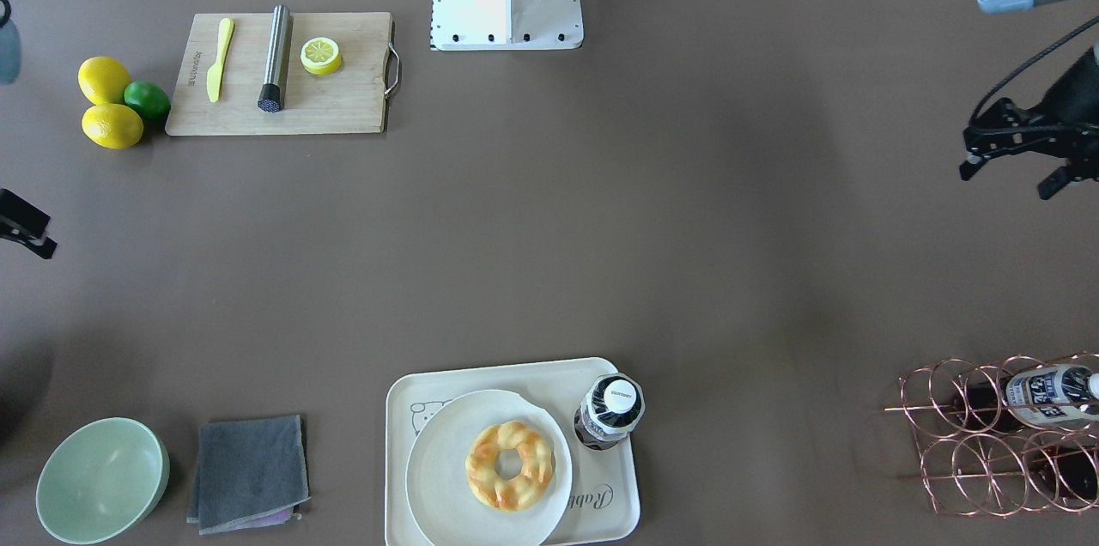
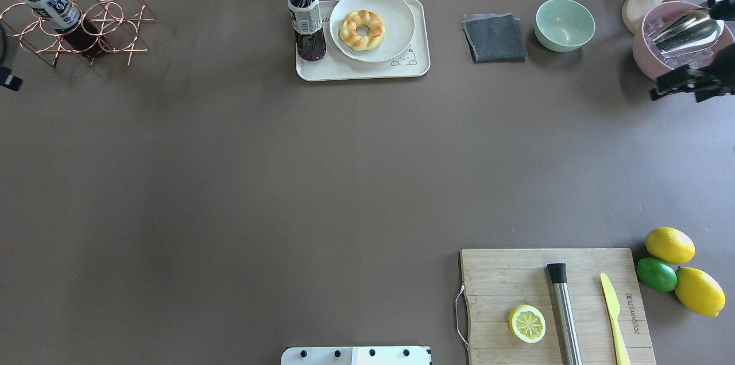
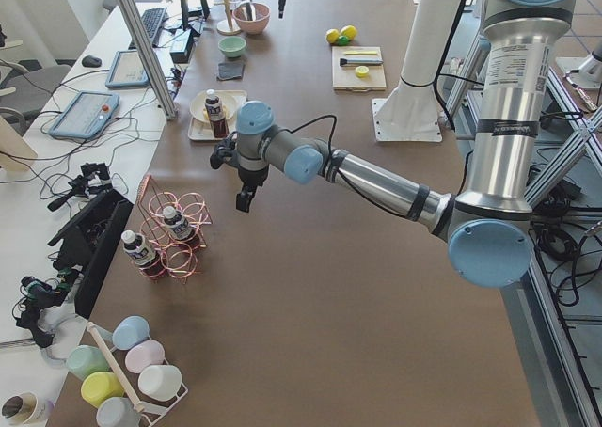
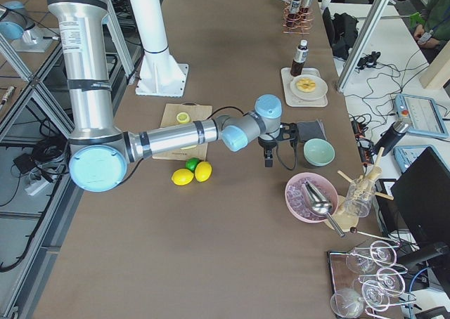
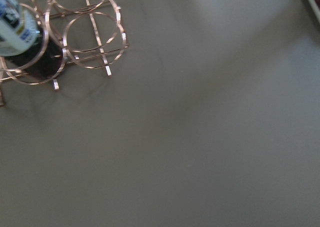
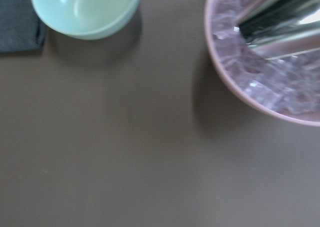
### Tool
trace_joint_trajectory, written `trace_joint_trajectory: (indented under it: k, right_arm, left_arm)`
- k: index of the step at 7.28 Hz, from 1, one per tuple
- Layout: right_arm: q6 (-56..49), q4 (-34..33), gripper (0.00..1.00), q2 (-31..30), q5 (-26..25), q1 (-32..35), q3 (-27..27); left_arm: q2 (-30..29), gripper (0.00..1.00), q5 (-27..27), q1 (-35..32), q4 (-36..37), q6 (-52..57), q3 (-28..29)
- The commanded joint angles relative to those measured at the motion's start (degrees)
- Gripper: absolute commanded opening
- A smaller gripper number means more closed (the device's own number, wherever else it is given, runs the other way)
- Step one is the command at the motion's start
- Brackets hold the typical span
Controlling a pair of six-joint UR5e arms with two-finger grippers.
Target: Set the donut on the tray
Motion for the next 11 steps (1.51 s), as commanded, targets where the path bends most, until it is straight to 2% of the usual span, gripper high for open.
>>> trace_joint_trajectory:
  k: [1, 2, 3, 4, 5, 6, 8, 9, 11]
  right_arm:
    - [-26.0, -6.1, 1.00, -10.0, 4.8, 14.5, 1.5]
    - [-33.3, -12.1, 1.00, -9.7, 4.6, 19.0, 1.7]
    - [-39.2, -18.2, 1.00, -9.4, 3.9, 22.4, 1.7]
    - [-44.6, -21.1, 1.00, -9.7, 2.1, 24.7, 1.5]
    - [-48.2, -21.3, 1.00, -10.7, -0.3, 27.4, 1.5]
    - [-48.6, -21.2, 1.00, -11.2, -0.5, 28.6, 1.2]
    - [-48.6, -21.2, 1.00, -12.0, -7.5, 28.6, 0.5]
    - [-48.6, -21.2, 1.00, -11.8, -7.9, 28.6, 0.4]
    - [-48.7, -21.3, 1.00, -11.5, -7.7, 28.3, 0.4]
  left_arm:
    - [2.9, 0.98, -0.2, -12.6, 0.2, 15.4, 8.5]
    - [3.8, 0.98, -0.9, -15.4, 0.1, 18.4, 10.2]
    - [4.2, 0.98, -3.8, -17.3, 1.2, 19.1, 11.5]
    - [4.5, 0.98, -3.1, -17.2, 3.2, 19.0, 15.0]
    - [3.9, 0.98, -2.9, -17.1, 5.0, 19.0, 18.4]
    - [3.8, 0.98, -2.9, -17.1, 4.9, 19.0, 18.4]
    - [4.5, 0.98, -3.2, -17.3, 4.6, 18.4, 19.2]
    - [4.3, 0.98, -3.3, -17.2, 3.9, 18.4, 21.4]
    - [4.5, 0.98, -3.3, -17.4, 3.9, 18.4, 21.4]
